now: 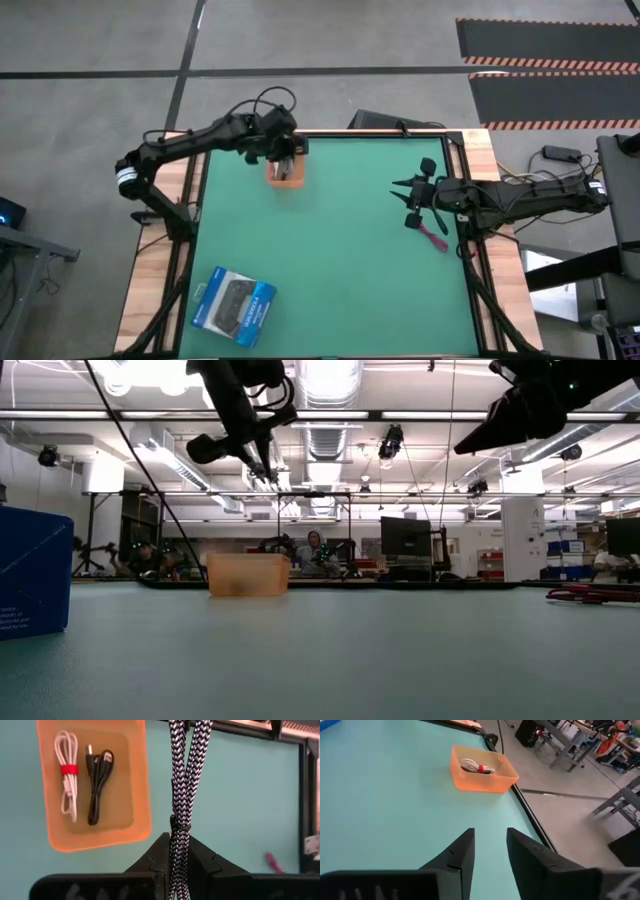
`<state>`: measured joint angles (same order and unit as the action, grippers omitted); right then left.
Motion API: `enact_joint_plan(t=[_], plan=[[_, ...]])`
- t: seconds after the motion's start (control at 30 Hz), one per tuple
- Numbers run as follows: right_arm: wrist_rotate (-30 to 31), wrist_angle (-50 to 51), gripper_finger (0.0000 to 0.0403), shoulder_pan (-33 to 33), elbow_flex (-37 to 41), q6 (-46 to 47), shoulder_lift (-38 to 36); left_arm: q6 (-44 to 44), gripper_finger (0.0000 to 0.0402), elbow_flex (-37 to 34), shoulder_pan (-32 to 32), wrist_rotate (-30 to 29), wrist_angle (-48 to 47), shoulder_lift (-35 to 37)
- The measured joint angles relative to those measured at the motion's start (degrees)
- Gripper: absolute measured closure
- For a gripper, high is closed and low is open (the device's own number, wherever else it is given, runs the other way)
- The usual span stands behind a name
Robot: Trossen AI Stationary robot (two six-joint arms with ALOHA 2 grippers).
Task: Pick and place USB-C Cables
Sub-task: Put the black and white charger cable into the orange bin
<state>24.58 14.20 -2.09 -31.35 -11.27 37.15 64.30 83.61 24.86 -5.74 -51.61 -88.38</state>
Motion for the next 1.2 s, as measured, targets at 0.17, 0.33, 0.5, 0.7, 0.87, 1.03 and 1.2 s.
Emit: enact_joint_plan(t=[0.17, 0.33, 0.5, 0.7, 0.87, 1.03, 1.2], plan=[[-0.05, 0.76, 0.0319, 0.00, 0.00, 0.49, 0.00, 3.06, 0.0382, 0.04, 0.68, 0.50, 0.06, 0.00], [-0.50, 2.14, 0.0333, 0.00, 0.00, 1.14, -0.02, 4.30, 0.0382, 0.00, 0.62, -0.34, 0.58, -1.42], [-0.53, 2.35, 0.0339, -0.02, 0.00, 0.18, 0.02, 4.33, 0.0382, 0.15, 0.57, 0.42, 1.53, -4.65], [-0.52, 2.36, 0.0340, -0.02, 0.00, -2.89, 0.00, 1.07, 0.0382, 0.11, 0.65, 5.29, 1.26, -9.03], [-0.53, 2.29, 0.0339, 0.00, 0.00, -4.24, 0.00, -0.61, 0.0382, 0.07, 1.00, 8.19, 0.22, -10.00], [-0.55, 1.40, 0.0339, 0.00, 0.00, -4.31, 0.04, -1.93, 0.0382, 0.01, 3.17, 5.80, -2.35, -9.86], [-0.55, 1.40, 0.0339, -0.02, 0.00, -3.93, 0.04, -1.98, 0.0382, -0.09, 6.33, 5.36, -1.93, -10.38]])
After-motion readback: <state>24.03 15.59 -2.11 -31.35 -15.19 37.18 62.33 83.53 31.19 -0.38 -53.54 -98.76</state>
